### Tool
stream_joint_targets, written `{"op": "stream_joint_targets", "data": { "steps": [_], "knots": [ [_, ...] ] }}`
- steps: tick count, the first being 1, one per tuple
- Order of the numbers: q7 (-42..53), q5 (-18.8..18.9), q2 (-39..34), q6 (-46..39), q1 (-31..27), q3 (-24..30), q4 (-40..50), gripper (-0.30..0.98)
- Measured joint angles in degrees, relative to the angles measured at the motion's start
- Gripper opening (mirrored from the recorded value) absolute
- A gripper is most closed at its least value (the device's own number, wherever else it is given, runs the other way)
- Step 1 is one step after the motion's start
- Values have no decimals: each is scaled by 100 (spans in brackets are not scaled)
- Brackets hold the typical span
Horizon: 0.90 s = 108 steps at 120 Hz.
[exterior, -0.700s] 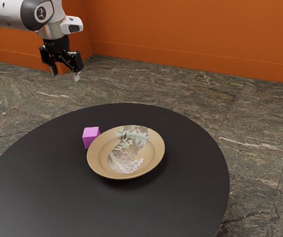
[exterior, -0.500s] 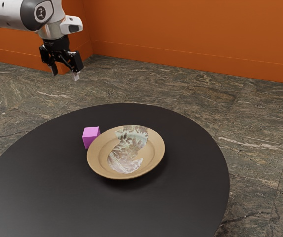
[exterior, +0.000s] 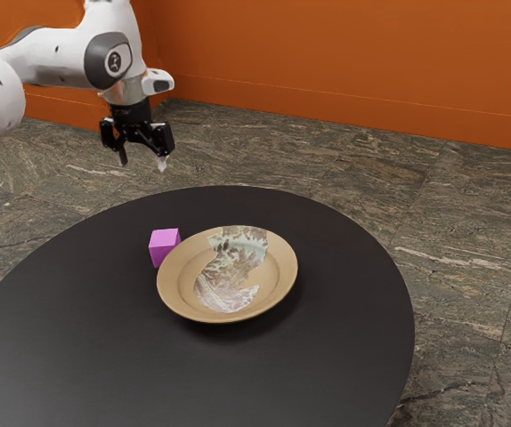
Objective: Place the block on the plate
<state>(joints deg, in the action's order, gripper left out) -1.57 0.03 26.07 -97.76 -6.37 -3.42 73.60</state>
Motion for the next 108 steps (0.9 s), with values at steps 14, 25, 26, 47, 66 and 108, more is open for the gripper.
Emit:
{"op": "stream_joint_targets", "data": {
  "steps": [14,25,26,47,66,108],
  "knots": [
    [-322,-18,493,-170,-43,-11,-104,69],
    [-536,-11,709,-338,-92,-5,-124,69],
    [-556,-10,720,-351,-93,-4,-123,69],
    [-960,-28,1028,-548,-101,-4,-102,69],
    [-1247,-118,1267,-847,-109,-8,-66,69],
    [-1662,-179,1803,-1274,-110,-102,-88,69]
  ]
}}
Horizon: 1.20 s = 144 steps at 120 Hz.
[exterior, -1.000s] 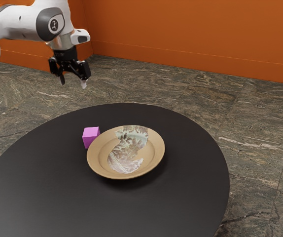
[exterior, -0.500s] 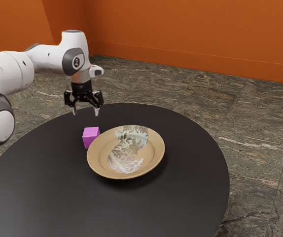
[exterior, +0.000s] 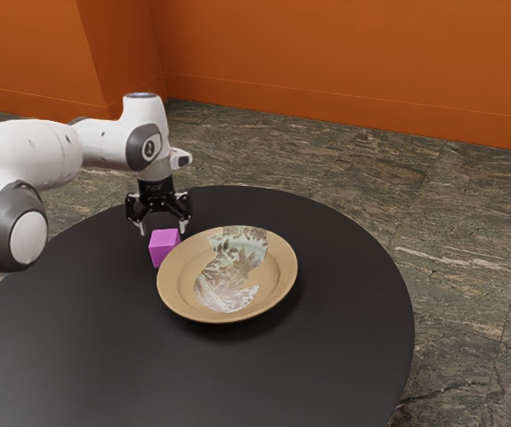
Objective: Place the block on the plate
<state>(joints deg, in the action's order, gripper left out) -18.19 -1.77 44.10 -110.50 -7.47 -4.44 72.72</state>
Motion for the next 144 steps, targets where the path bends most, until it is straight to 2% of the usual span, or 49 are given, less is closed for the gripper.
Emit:
{"op": "stream_joint_targets", "data": {
  "steps": [43,60,85,117,144],
  "knots": [
    [-185,-224,193,-243,0,-27,225,68],
    [-218,-220,209,-310,8,-30,207,44],
    [-254,-180,151,-352,13,-28,195,41],
    [-287,-142,-308,-273,-68,-21,253,38],
    [-310,-134,-1158,-98,249,28,958,37]
  ]
}}
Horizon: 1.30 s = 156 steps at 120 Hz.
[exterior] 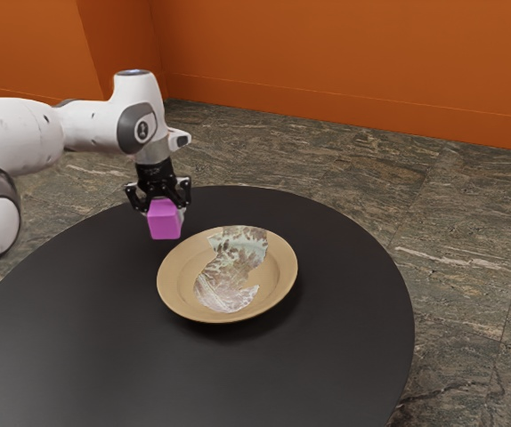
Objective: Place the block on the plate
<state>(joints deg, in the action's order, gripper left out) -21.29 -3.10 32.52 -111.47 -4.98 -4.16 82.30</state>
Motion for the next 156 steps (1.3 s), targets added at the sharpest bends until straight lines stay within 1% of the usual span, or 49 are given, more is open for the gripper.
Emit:
{"op": "stream_joint_targets", "data": {
  "steps": [15,29,47,69,84,97,109,122,139,156],
  "knots": [
    [-10,0,-274,52,394,4,256,37],
    [-14,-4,-301,80,766,7,293,38],
    [-18,-49,-271,97,1027,71,483,37],
    [-22,-70,-89,102,1126,158,626,37],
    [-22,-77,18,101,1138,162,631,40],
    [-19,-87,32,100,1139,161,632,51],
    [-16,-91,-17,101,1144,164,632,57],
    [-15,-80,-270,202,1145,213,662,62],
    [74,-11,-731,581,1083,217,675,65],
    [399,388,-1258,916,963,173,664,67]
  ]
}}
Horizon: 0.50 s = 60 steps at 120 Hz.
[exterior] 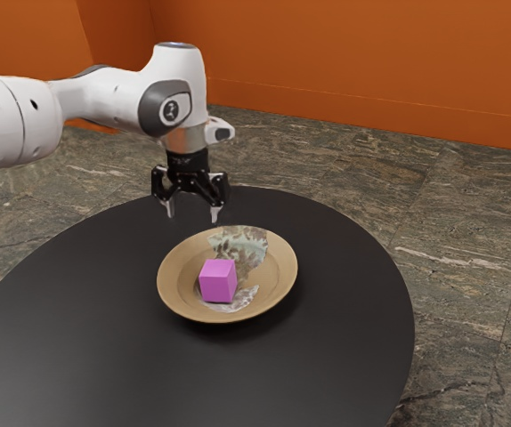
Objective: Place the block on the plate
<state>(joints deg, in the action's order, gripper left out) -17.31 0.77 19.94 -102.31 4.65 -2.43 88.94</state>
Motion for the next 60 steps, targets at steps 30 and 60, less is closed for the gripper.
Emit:
{"op": "stream_joint_targets", "data": {
  "steps": [30,60],
  "knots": [
    [909,288,-921,263,-286,-97,-47,68],
    [1564,334,-1331,406,-241,-78,3,68]
  ]
}}
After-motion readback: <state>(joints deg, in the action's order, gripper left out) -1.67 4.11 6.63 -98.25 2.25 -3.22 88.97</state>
